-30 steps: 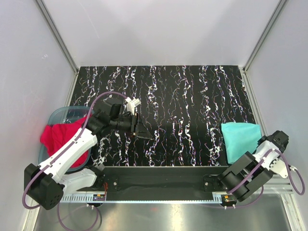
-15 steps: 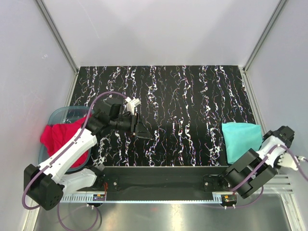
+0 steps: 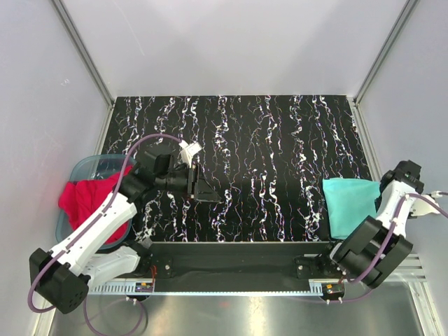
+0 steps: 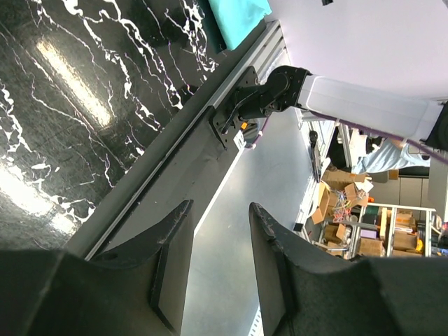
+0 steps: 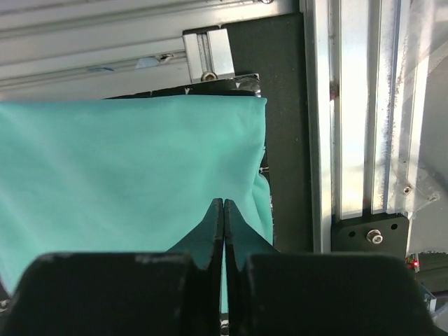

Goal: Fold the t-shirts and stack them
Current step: Neatly place the folded tshirt to the corner

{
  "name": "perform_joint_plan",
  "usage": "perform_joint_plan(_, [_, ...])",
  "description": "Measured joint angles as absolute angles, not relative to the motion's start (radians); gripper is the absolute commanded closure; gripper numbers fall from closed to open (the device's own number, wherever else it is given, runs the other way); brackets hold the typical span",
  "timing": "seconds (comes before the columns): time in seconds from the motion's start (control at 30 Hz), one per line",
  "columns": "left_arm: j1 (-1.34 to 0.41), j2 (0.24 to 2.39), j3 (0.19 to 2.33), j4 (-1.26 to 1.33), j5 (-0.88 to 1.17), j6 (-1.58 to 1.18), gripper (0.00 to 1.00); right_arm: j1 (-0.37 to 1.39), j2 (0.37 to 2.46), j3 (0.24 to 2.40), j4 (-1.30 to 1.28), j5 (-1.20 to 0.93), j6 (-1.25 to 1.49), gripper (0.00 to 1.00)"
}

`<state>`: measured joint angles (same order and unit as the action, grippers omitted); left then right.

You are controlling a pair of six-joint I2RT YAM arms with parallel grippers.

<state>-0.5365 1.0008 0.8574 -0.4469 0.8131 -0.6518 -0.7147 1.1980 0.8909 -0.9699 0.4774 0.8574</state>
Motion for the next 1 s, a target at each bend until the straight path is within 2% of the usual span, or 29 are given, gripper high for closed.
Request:
perform_joint_plan(0.5, [-0.523, 0.981, 0.840, -0.482, 0.813, -0.655, 0.58, -0.715, 1.356, 0.771, -0.852, 0.458, 0.855, 1.00])
perform_joint_plan(0.8, [-0.505, 0.964, 0.840, -0.494, 0.812, -0.660, 0.58, -0.709, 1.527, 0.805, -0.891, 0.478, 0.941, 1.00])
perform_joint_plan(1.0, [-0.485, 0.950, 0.840, -0.533, 0.812, -0.658, 0.58, -0.704, 1.544, 0.828, -0.923, 0.500, 0.971, 1.00])
